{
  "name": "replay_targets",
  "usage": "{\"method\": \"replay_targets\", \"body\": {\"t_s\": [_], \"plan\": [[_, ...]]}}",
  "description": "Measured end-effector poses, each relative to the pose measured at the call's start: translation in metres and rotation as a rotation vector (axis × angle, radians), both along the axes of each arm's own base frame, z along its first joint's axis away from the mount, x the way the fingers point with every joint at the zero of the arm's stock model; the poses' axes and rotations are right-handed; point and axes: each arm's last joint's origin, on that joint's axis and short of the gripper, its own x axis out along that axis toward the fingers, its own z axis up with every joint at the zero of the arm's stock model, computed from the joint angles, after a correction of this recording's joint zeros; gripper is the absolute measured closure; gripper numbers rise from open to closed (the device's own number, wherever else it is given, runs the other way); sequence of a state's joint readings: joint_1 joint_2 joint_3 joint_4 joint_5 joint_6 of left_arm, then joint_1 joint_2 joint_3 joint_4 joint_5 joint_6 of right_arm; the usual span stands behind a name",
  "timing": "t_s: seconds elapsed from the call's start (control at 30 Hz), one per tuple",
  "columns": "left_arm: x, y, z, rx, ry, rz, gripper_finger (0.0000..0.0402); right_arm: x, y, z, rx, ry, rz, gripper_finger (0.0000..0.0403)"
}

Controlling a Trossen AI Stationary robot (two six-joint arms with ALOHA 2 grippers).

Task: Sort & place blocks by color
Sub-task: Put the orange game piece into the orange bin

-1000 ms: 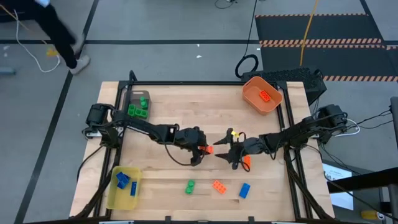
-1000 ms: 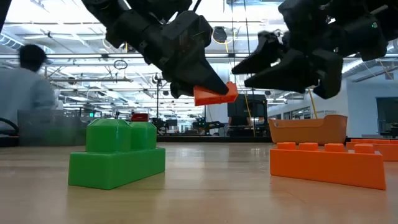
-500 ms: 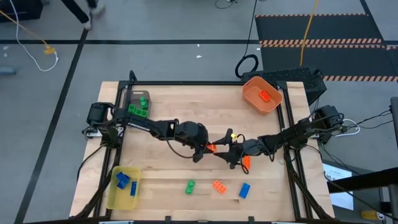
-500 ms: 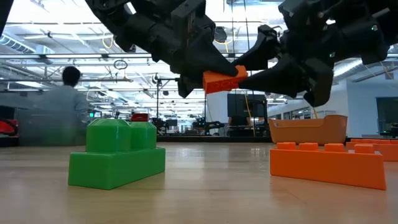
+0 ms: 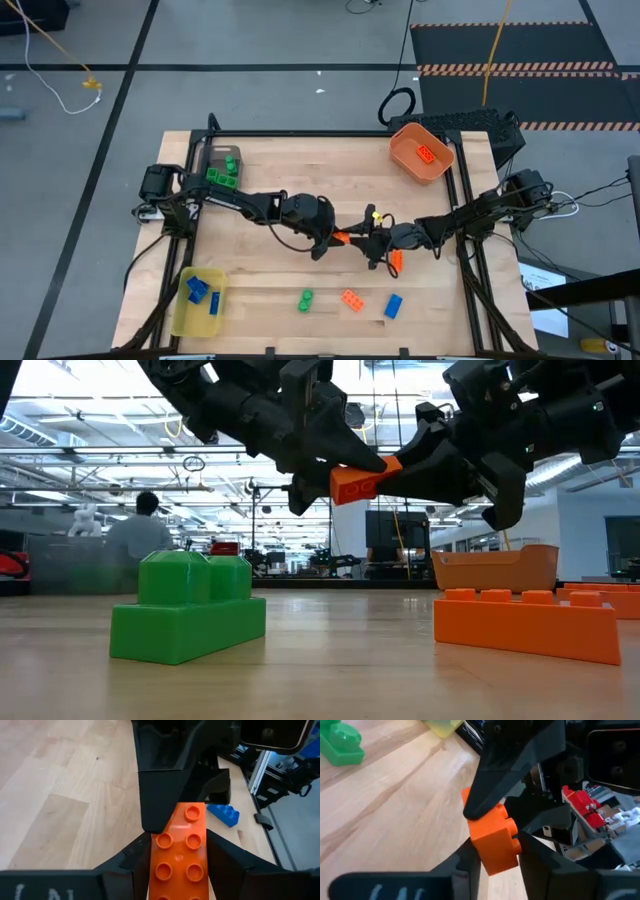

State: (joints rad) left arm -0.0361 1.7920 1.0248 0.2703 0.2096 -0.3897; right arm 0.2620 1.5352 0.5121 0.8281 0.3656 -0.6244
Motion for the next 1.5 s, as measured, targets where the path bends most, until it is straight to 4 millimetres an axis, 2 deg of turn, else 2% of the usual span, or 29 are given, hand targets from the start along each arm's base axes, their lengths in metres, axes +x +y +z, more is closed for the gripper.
{"method": "replay_targets", "body": {"t_s": [0.27,0.5,0.83,1.0,1.23,1.5], "plan": [[-0.001,0.009,-0.002,0.114,0.005,-0.004,0.0211,0.000,-0.002,-0.001,0.048,-0.004,-0.073,0.0321],[-0.013,0.025,-0.019,0.285,0.204,0.030,0.0203,-0.005,-0.010,-0.009,0.135,0.035,-0.308,0.0322],[-0.027,0.028,-0.030,0.642,0.428,0.165,0.0202,-0.004,-0.047,-0.010,0.275,-0.017,-0.572,0.0322],[-0.037,0.031,-0.031,0.725,0.535,0.229,0.0202,-0.008,-0.067,0.002,0.303,-0.060,-0.652,0.0322],[-0.040,0.026,-0.026,0.719,0.532,0.228,0.0201,-0.032,-0.106,0.023,0.309,-0.056,-0.828,0.0322],[-0.043,0.014,-0.003,0.709,0.432,0.215,0.0201,-0.075,-0.146,0.031,0.377,-0.004,-1.136,0.0322]]}}
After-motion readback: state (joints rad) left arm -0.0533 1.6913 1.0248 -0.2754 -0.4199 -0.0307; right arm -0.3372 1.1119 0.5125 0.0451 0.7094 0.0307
